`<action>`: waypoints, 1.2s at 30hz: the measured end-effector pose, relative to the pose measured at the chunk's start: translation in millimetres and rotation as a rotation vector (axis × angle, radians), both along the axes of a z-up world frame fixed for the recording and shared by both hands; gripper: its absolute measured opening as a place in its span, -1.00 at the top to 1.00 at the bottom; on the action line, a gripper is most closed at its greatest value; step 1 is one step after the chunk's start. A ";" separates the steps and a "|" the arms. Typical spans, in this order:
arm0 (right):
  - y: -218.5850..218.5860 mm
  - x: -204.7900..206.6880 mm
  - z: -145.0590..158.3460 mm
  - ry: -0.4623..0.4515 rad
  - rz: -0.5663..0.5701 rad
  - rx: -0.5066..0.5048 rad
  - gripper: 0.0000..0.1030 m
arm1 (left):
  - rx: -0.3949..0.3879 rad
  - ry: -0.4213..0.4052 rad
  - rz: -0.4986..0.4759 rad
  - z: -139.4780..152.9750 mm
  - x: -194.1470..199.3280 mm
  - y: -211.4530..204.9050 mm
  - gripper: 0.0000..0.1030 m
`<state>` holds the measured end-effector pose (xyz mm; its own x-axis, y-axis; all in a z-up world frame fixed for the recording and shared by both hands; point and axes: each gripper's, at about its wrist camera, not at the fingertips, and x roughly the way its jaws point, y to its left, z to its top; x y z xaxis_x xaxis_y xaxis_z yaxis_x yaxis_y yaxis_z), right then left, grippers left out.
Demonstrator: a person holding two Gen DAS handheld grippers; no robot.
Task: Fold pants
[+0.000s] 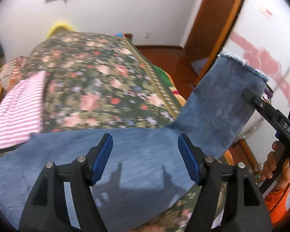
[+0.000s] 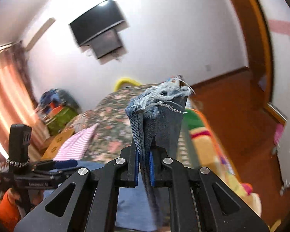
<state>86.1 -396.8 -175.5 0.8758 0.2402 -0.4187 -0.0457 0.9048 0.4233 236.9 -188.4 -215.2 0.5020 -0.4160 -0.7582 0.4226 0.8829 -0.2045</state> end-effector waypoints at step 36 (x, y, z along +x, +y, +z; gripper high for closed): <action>124.0 42.3 -61.0 0.234 0.408 -0.138 0.13 | 0.058 0.043 0.099 -44.5 5.0 73.9 -0.35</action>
